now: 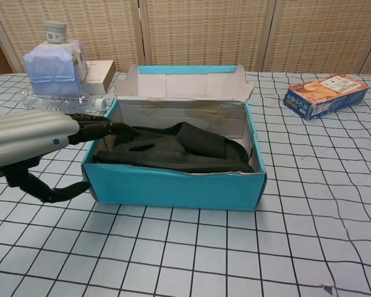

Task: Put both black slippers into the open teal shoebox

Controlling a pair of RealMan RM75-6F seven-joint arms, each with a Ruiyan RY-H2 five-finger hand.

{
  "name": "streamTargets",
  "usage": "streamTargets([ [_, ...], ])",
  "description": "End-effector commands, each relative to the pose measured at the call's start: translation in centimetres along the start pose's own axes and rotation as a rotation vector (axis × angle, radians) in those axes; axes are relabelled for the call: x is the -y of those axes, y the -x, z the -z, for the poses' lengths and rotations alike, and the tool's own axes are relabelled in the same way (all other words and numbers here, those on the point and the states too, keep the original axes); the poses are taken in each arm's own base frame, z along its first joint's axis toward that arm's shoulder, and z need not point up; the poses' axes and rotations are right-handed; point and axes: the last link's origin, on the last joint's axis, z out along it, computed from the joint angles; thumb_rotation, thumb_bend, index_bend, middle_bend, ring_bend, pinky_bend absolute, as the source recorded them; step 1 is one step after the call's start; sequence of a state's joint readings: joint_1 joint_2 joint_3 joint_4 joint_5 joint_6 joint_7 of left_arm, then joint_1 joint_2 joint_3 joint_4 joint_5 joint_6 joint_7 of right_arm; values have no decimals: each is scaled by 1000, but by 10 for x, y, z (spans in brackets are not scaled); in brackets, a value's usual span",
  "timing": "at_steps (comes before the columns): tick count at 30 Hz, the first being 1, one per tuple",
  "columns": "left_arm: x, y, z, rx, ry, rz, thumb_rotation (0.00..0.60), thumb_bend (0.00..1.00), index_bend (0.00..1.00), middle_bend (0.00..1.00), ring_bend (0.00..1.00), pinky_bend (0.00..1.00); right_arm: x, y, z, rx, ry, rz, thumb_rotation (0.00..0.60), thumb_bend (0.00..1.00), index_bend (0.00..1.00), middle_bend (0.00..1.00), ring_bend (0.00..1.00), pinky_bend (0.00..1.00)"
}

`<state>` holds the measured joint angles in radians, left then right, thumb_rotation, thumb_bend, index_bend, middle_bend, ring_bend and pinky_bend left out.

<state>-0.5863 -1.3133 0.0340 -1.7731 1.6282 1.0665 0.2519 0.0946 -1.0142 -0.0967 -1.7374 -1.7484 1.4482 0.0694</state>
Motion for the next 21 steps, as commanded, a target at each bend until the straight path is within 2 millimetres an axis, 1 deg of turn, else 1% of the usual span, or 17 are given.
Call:
streamTargets([
  [1, -1, -5, 4, -50, 5, -34, 600, 456, 38, 42, 0, 117, 0, 0, 0, 0, 0, 1, 577, 141, 0, 0, 0, 0],
  [2, 9, -21, 20, -165, -52, -51, 600, 456, 32, 42, 0, 117, -2, -1, 1, -3, 8, 7, 577, 141, 0, 0, 0, 0],
  [4, 24, -24, 49, -236, -121, -55, 600, 456, 19, 45, 0, 115, -4, -2, 2, -11, 29, 22, 577, 141, 0, 0, 0, 0],
  [5, 37, -22, 69, -267, -186, -68, 600, 455, 11, 41, 0, 111, -6, -3, 2, -23, 49, 41, 577, 141, 0, 0, 0, 0],
  [6, 46, -20, 84, -289, -242, -77, 600, 455, 4, 32, 0, 105, -7, -3, 2, -33, 67, 58, 577, 141, 0, 0, 0, 0],
  [7, 58, -15, 105, -322, -320, -83, 600, 455, 0, 24, 0, 100, -8, -3, 1, -46, 94, 81, 577, 141, 0, 0, 0, 0],
  [11, 87, 2, 165, -428, -539, -102, 600, 453, 0, 0, 0, 91, -9, -1, -2, -86, 154, 138, 576, 141, 0, 0, 0, 0],
  [12, 93, 6, 175, -443, -592, -106, 600, 452, 0, 0, 0, 88, -9, -2, -2, -97, 165, 148, 577, 141, 0, 0, 0, 0],
  [13, 101, 10, 186, -404, -661, -124, 600, 450, 0, 0, 0, 86, -9, -2, -3, -112, 175, 161, 577, 141, 0, 0, 0, 0],
  [14, 104, 9, 191, -384, -685, -129, 600, 447, 0, 0, 0, 82, -9, -3, -3, -124, 178, 166, 577, 141, 0, 0, 0, 0],
  [17, 111, 6, 198, -378, -738, -85, 600, 444, 0, 0, 0, 79, -9, -3, -4, -142, 192, 162, 576, 141, 0, 0, 0, 0],
  [21, 111, 3, 194, -360, -742, -91, 600, 445, 0, 0, 0, 81, -7, 0, -5, -131, 185, 155, 575, 141, 0, 0, 0, 0],
])
